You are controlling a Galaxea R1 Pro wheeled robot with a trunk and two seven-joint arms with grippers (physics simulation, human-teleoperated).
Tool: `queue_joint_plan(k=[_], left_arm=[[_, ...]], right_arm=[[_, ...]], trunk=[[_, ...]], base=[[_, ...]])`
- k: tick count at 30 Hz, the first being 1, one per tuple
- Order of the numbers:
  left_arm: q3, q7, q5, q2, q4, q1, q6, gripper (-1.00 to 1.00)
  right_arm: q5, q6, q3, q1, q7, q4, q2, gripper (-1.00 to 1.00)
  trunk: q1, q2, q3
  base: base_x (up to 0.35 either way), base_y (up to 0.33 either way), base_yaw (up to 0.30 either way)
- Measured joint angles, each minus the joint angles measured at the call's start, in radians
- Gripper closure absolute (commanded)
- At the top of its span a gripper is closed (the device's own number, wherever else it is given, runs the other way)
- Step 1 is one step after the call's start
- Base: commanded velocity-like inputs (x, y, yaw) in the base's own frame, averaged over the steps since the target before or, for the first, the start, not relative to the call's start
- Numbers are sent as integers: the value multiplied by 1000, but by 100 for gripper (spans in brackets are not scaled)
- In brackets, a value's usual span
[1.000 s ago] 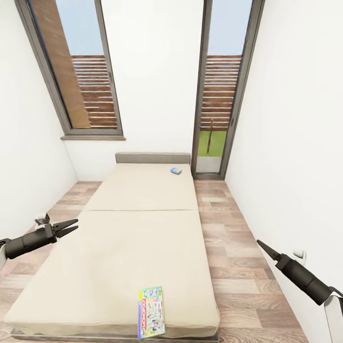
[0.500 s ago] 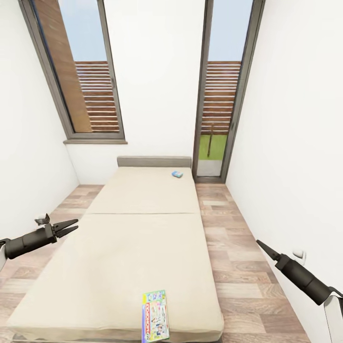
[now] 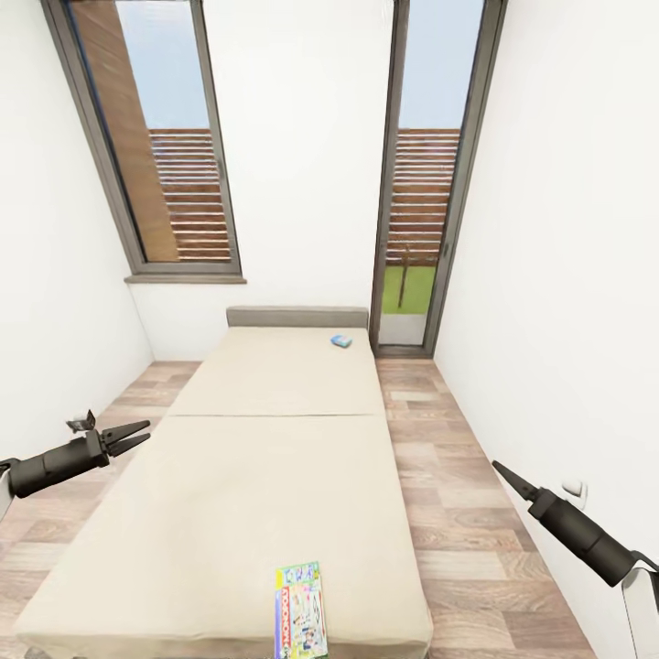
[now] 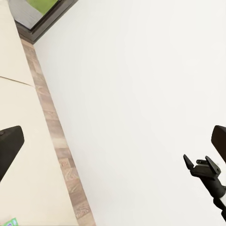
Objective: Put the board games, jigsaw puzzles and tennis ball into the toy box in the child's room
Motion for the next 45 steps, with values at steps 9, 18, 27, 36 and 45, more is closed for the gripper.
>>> queue_joint_plan(k=[9,18,27,36,45], left_arm=[[0,0,0,0,0,0,0,-100],[1,0,-2,0,-1,0,0,-100],[1,-1,-1,0,-1,0,0,-100],[1,-1,-2,1,0,0,0,-100],[1,-1,-3,1,-1,0,0,-100]], right_arm=[[-1,0,0,0,0,0,-3,-100],[2,0,0,0,-1,0,1,-100],[0,0,0,0,-1,0,1,-100],[-3,1,0,0,-1,0,-4,-100],[-3,1,0,0,-1,1,-3,-100]], trunk=[[0,0,15],[0,0,30],[0,0,45],[0,0,53],[0,0,54]], base=[[-65,0,0],[-44,44,0],[-11,25,0],[-1,86,0],[-47,136,0]])
